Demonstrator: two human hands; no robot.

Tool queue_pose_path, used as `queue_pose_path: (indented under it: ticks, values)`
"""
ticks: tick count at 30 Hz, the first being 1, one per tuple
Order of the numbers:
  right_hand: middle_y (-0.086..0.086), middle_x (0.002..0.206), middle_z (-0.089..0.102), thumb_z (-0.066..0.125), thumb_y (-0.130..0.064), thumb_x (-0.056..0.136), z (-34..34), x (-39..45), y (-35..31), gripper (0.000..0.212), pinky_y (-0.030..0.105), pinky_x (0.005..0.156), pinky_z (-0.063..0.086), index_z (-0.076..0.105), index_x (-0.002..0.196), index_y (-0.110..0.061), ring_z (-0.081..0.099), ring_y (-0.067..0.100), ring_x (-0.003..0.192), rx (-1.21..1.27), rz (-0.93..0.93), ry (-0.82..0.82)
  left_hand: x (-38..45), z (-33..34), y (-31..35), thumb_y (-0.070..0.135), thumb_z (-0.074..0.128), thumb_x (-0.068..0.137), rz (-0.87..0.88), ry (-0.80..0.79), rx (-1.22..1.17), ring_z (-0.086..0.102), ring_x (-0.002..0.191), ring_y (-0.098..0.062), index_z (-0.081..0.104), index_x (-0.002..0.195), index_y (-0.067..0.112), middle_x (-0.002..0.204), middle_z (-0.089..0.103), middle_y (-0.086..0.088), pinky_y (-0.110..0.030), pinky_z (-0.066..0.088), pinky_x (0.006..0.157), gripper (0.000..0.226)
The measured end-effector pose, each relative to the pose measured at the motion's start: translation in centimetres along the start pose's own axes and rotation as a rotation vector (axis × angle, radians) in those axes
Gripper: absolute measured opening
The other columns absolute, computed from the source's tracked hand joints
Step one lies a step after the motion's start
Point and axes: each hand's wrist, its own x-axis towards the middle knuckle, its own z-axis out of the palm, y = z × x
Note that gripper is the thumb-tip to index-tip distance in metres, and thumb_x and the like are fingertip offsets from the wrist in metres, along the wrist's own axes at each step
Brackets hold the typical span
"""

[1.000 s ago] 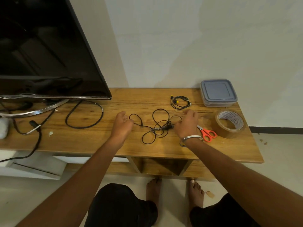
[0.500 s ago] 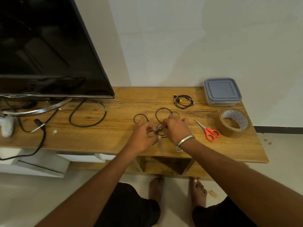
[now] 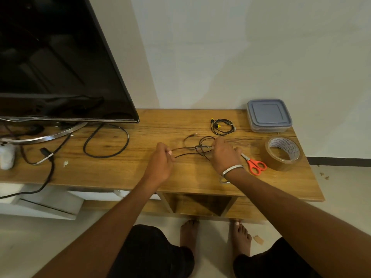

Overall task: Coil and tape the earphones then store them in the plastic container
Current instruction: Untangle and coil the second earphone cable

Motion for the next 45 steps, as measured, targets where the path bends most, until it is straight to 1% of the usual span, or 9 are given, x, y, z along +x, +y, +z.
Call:
queue_pose_path:
  ticks: [7,11,15,21,25,32,38,41,45]
  values:
    - [0.011,0.112,0.06,0.044,0.001,0.084,-1.5,0.8,1.7,0.027,0.046,0.095,0.031,0.045,0.108,-0.01,0.054,0.032,0.108,0.084,0.202,0.001,0.7,-2.0,-1.2,0.015,0.034,0.104,-0.277,0.316,-0.322,0.059,0.078,-0.019,0.04,0.109,0.01,0.089,0.061,-0.01,-0.021,0.042,0.058,0.009]
    - [0.011,0.122,0.051,0.046,-0.002,0.083,-1.0,1.0,2.2,0.033,0.049,0.102,0.032,0.048,0.115,-0.009,0.048,0.031,0.117,0.062,0.193,-0.015,0.5,-2.5,-1.3,0.014,0.031,0.105,-0.282,0.413,-0.418,0.061,0.073,-0.018,0.036,0.109,0.012,0.077,0.06,-0.006,-0.015,0.041,0.058,0.007]
    - [0.013,0.124,0.05,0.043,-0.005,0.086,-0.5,0.9,1.9,0.032,0.048,0.101,0.031,0.047,0.117,-0.007,0.045,0.031,0.12,0.01,0.217,0.019,0.5,-2.7,-1.3,0.016,0.03,0.105,-0.248,0.506,-0.488,0.063,0.061,-0.019,0.034,0.112,0.015,0.077,0.058,-0.012,-0.03,0.052,0.063,0.008]
    - [0.015,0.122,0.055,0.044,-0.005,0.086,-1.0,1.3,2.6,0.03,0.046,0.096,0.031,0.045,0.116,-0.004,0.05,0.033,0.115,-0.004,0.306,0.047,2.5,-4.5,-2.9,0.017,0.024,0.103,-0.649,0.74,-0.89,0.065,0.061,-0.021,0.034,0.131,0.002,0.093,0.063,-0.021,-0.029,0.056,0.065,0.033]
    - [0.013,0.124,0.054,0.06,-0.012,0.084,-1.0,1.6,3.2,0.036,0.047,0.096,0.03,0.046,0.117,-0.006,0.05,0.03,0.116,-0.019,0.339,0.043,2.3,-5.2,-4.2,0.005,0.032,0.099,-0.662,0.65,-0.812,0.058,0.067,-0.016,0.037,0.117,0.004,0.101,0.054,-0.015,-0.024,0.051,0.053,0.019]
    - [0.008,0.124,0.049,0.052,-0.006,0.079,-1.3,0.4,1.6,0.038,0.046,0.1,0.027,0.056,0.116,-0.015,0.043,0.028,0.119,-0.088,0.144,0.052,0.8,-3.6,-0.6,0.004,0.03,0.103,-0.342,0.505,-0.932,0.052,0.047,-0.012,0.042,0.094,0.01,0.061,0.046,0.0,-0.039,0.057,0.059,0.016]
    - [0.008,0.144,0.034,0.056,-0.011,0.076,-0.8,-1.1,-2.0,0.05,0.056,0.105,0.022,0.047,0.125,-0.02,0.029,0.027,0.136,-0.106,-0.111,0.175,0.7,-3.0,1.0,0.016,0.04,0.104,-0.163,0.258,-0.833,0.056,0.055,-0.009,0.049,0.103,0.02,0.076,0.051,-0.001,-0.032,0.058,0.063,0.01]
    - [0.004,0.133,0.048,0.049,-0.027,0.092,-0.1,-1.9,-4.0,0.031,0.044,0.104,0.034,0.051,0.122,-0.017,0.041,0.019,0.127,0.268,-0.331,0.08,0.6,-2.4,1.6,0.016,0.043,0.103,-0.093,0.173,-0.799,0.057,0.057,-0.009,0.05,0.1,0.017,0.076,0.052,-0.002,-0.03,0.056,0.061,0.008]
    - [0.005,0.095,0.068,0.051,-0.024,0.096,0.8,-2.8,-6.6,0.017,0.034,0.082,0.053,0.059,0.1,-0.01,0.066,0.02,0.089,0.887,-0.241,-0.263,0.5,-1.6,1.8,0.015,0.049,0.101,-0.012,0.13,-0.657,0.054,0.058,-0.007,0.053,0.098,0.016,0.072,0.057,0.002,-0.027,0.051,0.055,0.006]
